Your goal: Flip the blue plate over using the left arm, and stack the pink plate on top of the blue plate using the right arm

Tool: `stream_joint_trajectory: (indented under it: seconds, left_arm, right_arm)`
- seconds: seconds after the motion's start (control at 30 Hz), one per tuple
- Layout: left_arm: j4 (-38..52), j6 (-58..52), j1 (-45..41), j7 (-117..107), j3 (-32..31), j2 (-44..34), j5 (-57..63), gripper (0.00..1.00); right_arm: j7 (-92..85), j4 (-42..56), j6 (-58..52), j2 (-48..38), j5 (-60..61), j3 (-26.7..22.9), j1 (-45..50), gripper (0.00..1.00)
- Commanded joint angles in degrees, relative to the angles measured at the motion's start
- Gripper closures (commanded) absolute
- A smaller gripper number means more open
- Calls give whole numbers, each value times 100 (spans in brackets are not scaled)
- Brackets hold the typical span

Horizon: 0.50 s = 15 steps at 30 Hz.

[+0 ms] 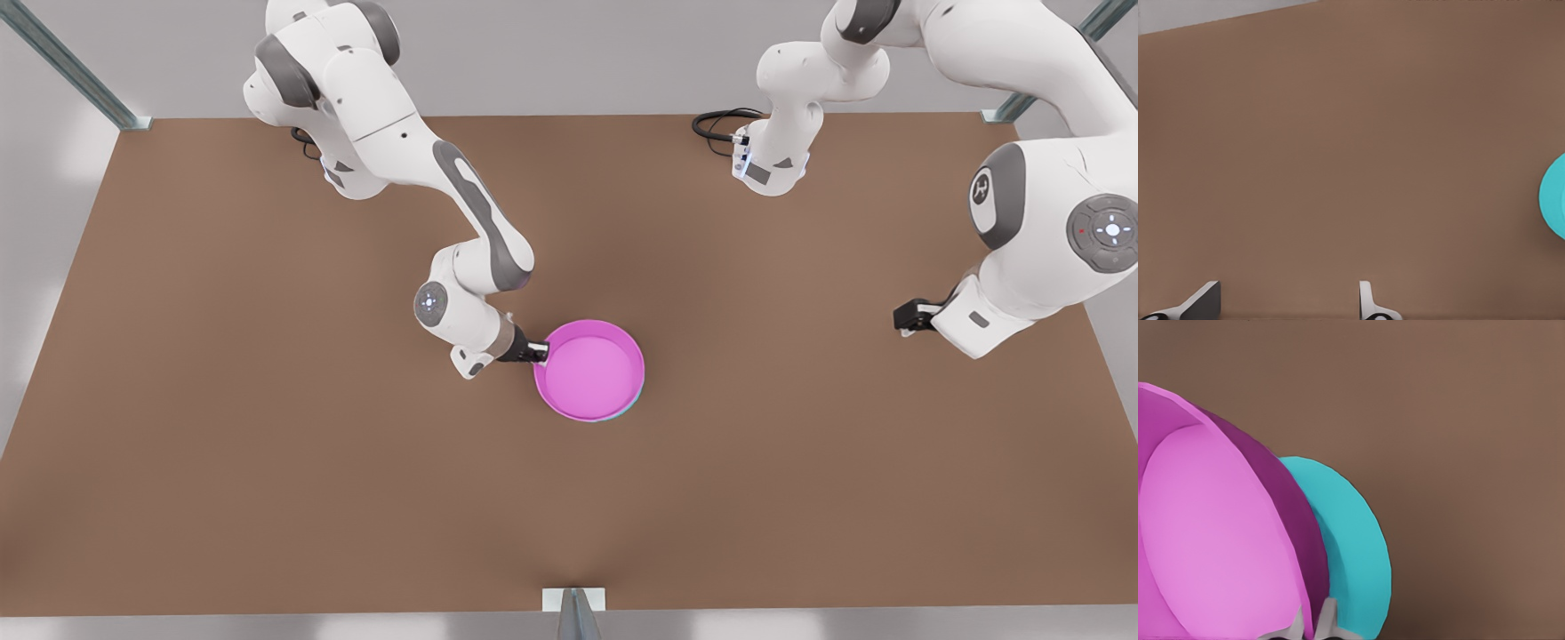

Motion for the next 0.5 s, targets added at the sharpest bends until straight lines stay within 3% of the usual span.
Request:
stream_joint_trajectory:
  seconds: [0.0,0.1,0.13,0.17,0.2,0.37,0.47]
  left_arm:
    - [0,0,-6,0,1,0,1,0]
    - [0,0,-6,9,80,8,1,0]
    - [0,9,-6,9,80,35,1,0]
    - [0,9,-6,9,80,35,1,0]
    - [0,9,-6,9,80,35,1,0]
    - [0,9,-6,9,89,43,1,0]
    - [0,9,-6,0,89,43,1,0]
  right_arm:
    - [27,8,-13,13,-24,-1,9,59]
    - [71,8,-13,4,-33,-1,9,57]
    - [71,8,-4,4,-51,-1,9,51]
    - [63,8,4,4,-59,-10,18,19]
    - [27,8,4,-5,-112,-10,79,0]
    - [-69,-229,-215,-725,-261,-45,1,0]
    - [-693,-730,-268,-1358,-464,-115,-597,0]
